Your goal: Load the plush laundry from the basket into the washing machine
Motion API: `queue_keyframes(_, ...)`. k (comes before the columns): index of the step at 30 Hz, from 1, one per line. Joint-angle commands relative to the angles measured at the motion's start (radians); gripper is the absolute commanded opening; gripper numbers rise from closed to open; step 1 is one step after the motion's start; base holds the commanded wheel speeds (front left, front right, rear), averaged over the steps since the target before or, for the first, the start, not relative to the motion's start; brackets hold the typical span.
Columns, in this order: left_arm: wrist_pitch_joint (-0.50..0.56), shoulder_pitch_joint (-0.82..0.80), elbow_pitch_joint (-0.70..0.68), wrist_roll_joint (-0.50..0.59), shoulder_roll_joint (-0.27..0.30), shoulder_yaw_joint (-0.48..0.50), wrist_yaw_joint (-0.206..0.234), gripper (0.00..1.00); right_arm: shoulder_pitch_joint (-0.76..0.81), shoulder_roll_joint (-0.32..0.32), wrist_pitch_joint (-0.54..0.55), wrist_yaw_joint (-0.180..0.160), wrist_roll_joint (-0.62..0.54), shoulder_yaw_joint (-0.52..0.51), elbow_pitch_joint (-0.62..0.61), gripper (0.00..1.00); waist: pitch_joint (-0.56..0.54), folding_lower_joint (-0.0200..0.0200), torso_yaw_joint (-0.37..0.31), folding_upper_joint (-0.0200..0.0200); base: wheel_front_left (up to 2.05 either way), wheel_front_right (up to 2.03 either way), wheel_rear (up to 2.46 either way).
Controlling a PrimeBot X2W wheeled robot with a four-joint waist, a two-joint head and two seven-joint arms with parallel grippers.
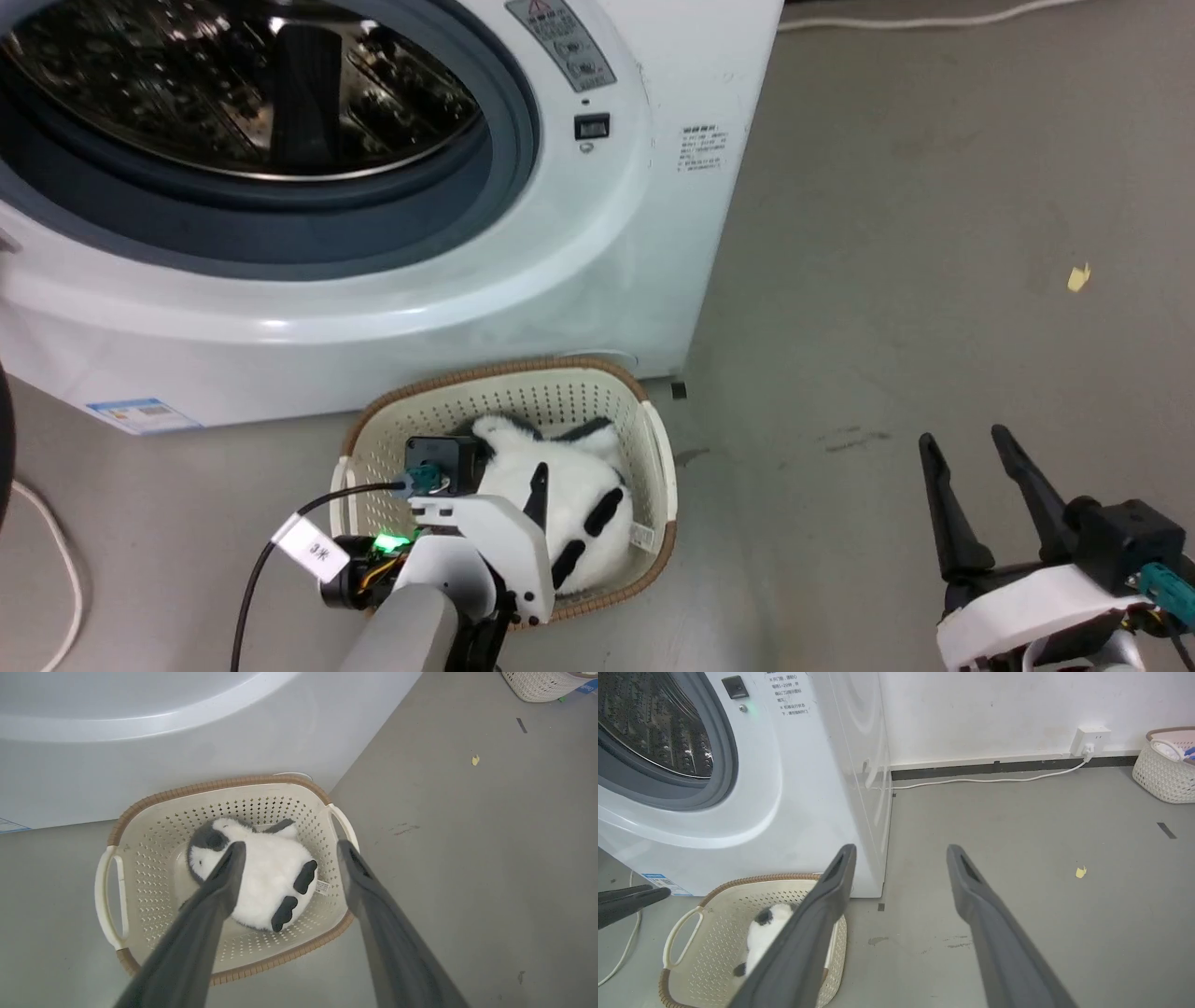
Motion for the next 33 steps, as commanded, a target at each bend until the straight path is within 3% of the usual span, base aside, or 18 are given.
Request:
queue_keyframes(1,0.004,-0.038,0.036,-0.022,0.002,-0.024,0.008,1.00,-0.024,0.002,-0.012,0.000,0.010,-0.006,-0.009,1.00,0.035,-0.0001,-0.005,0.0000,0.00,0.00,0.00)
queue_keyframes(5,-0.013,-0.110,0.133,-0.074,0.002,-0.075,0.017,1.00,-0.036,0.002,-0.026,-0.001,0.025,-0.021,-0.039,1.00,0.120,-0.0001,-0.011,0.0000,0.00,0.00,0.00)
queue_keyframes(33,-0.077,-0.403,0.458,-0.262,0.002,-0.231,0.059,1.00,-0.046,-0.004,-0.052,-0.001,0.078,-0.080,-0.156,1.00,0.416,-0.0001,-0.003,0.0000,0.00,0.00,0.00)
